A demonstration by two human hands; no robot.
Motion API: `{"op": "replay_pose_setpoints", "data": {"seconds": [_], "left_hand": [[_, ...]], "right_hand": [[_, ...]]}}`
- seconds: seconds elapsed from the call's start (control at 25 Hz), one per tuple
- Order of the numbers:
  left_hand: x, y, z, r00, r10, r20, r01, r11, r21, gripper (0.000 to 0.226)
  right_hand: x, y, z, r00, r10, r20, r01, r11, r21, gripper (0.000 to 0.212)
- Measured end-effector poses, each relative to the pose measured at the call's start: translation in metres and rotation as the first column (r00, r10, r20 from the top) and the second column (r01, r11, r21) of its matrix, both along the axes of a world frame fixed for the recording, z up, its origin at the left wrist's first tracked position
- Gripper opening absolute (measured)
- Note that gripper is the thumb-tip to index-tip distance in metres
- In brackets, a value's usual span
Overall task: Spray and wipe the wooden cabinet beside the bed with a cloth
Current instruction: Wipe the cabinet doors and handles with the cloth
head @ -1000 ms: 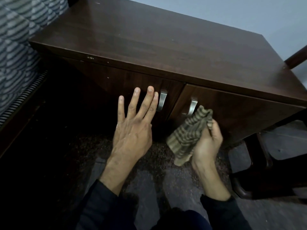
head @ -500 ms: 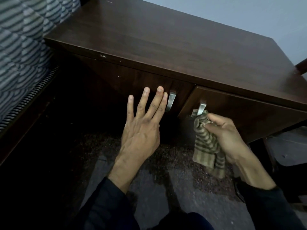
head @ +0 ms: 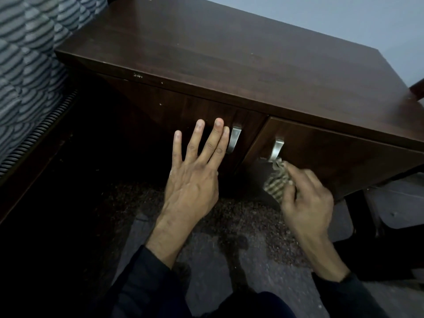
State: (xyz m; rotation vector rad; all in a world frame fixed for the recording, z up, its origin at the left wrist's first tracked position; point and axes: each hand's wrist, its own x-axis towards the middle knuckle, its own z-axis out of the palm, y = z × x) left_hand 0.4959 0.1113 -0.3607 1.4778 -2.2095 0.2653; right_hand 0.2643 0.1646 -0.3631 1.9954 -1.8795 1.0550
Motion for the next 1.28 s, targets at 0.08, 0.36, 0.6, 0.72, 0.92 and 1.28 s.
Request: {"op": "replay_pose_setpoints", "data": {"seconds": [0.08, 0.36, 0.6, 0.72, 0.92, 1.28], "left_hand": [[0.000, 0.000, 0.001, 1.000, 0.008, 0.004, -0.008, 1.000, -0.005, 0.095], [0.000, 0.002, 0.004, 1.000, 0.008, 0.022, -0.008, 1.000, 0.016, 0.097], [0.002, 0.002, 0.002, 1.000, 0.009, 0.020, -0.009, 1.000, -0.007, 0.098], [0.000, 0.000, 0.002, 1.000, 0.008, 0.017, -0.008, 1.000, -0.003, 0.098], [0.001, 0.000, 0.001, 1.000, -0.006, 0.005, 0.006, 1.000, 0.015, 0.095], [-0.007, 0.003, 0.003, 1.000, 0.004, 0.011, -0.005, 0.999, 0.043, 0.100]], "right_hand": [[0.004, 0.012, 0.002, 0.995, -0.090, -0.043, 0.078, 0.971, -0.226, 0.041], [0.044, -0.024, 0.014, 0.889, -0.093, -0.448, 0.048, 0.993, -0.110, 0.032], [0.047, -0.013, -0.018, 0.887, -0.114, -0.447, 0.150, 0.988, 0.045, 0.053], [0.056, -0.021, -0.021, 0.916, -0.167, -0.365, 0.174, 0.985, -0.016, 0.041], [0.054, -0.019, -0.061, 0.935, -0.165, -0.315, 0.200, 0.976, 0.081, 0.052], [0.017, -0.018, -0.013, 0.988, -0.111, 0.104, 0.137, 0.945, -0.296, 0.043]]}}
